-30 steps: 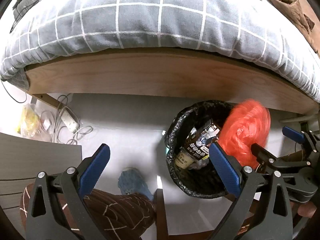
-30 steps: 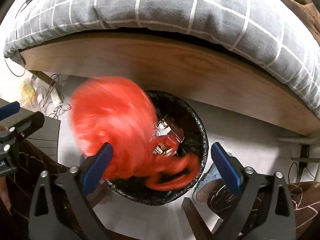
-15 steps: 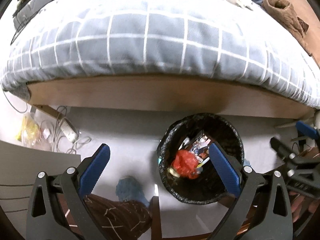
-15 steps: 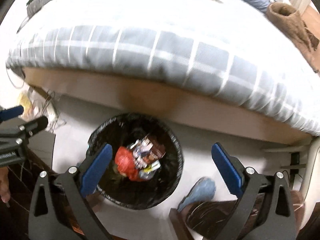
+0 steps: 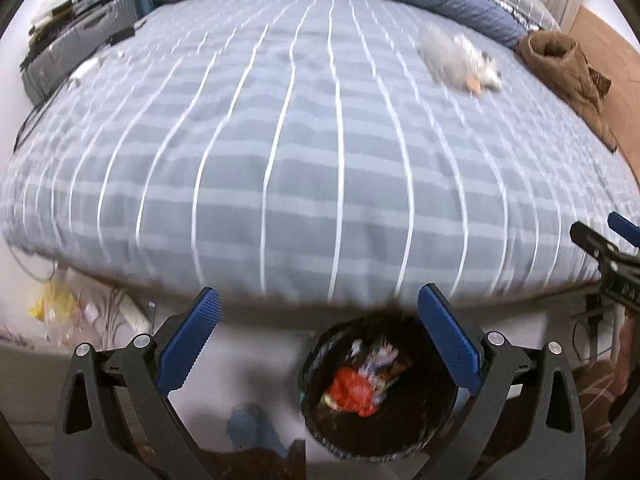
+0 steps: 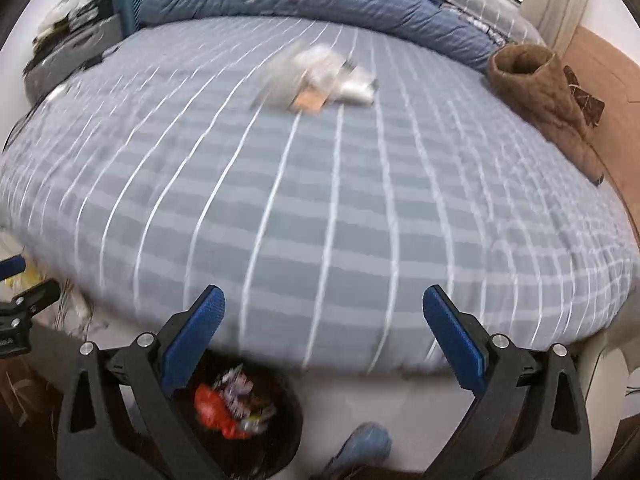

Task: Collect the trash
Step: 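Raise both tools from the bin back over the bed, then grasp the white plastic bag with the right tool while the left tool grasps the bubble-wrap sleeve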

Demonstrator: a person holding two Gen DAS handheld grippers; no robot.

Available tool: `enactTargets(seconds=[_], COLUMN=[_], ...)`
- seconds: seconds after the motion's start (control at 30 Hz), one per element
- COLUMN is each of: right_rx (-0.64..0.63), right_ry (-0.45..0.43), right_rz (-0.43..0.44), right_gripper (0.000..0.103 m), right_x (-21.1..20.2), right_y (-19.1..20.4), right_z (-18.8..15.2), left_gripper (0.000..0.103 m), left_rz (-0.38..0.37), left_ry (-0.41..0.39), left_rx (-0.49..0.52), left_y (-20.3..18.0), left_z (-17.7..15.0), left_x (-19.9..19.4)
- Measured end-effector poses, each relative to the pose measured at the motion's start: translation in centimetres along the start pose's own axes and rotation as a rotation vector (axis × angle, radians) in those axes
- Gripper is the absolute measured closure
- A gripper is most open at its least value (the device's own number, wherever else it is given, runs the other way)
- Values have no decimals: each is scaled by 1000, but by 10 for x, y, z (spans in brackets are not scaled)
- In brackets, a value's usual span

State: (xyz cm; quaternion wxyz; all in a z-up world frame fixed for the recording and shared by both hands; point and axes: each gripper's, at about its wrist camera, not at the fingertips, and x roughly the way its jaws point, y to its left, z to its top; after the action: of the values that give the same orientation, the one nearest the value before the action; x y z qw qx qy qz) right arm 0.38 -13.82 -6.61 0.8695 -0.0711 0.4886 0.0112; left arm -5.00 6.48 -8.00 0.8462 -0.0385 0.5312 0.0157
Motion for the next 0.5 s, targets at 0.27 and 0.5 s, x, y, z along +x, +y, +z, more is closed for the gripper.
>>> enactTargets(seconds=[0.27,0.5], right_rx=[37,-16], right_ry=[-71,-80], right_rz=[-6,21], right_gripper=[8,13], right_x=[36,86], right_y=[-45,-57], right_z=[95,152], left_gripper=[6,6], left_rz=[-25,-68], left_ry=[-62,-76], left_rx=[-15,-7], left_y=[-26,-66], left_z=[91,165], left_x=[13,48])
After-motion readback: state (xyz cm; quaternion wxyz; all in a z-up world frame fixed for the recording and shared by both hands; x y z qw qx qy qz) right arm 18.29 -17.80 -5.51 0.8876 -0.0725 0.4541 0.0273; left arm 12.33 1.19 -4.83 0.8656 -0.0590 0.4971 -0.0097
